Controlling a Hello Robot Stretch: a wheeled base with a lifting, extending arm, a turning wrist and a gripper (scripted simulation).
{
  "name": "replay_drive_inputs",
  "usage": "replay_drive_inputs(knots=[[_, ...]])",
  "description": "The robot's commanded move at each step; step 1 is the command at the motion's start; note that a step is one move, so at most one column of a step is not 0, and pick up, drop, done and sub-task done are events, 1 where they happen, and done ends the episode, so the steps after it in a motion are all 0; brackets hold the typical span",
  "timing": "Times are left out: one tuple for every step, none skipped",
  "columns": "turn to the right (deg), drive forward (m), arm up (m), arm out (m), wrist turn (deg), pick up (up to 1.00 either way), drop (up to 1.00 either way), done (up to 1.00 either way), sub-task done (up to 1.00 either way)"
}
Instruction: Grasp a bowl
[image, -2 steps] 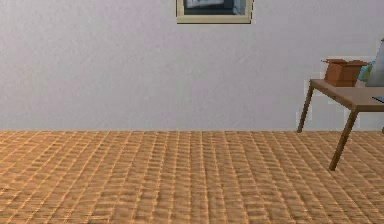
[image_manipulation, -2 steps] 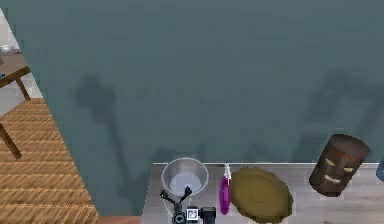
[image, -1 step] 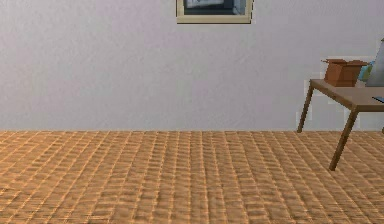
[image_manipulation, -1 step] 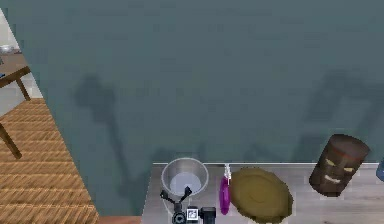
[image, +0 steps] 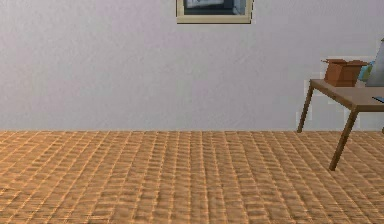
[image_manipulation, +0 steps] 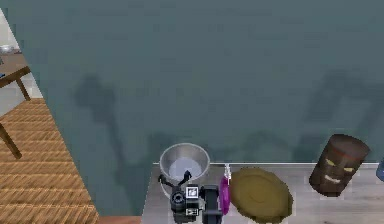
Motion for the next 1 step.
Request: replay_drive_inputs(knots=[[0.0, 0.00, 0.00, 0.00, 0.0, 0.00, 0.00, 1.00, 0.00]])
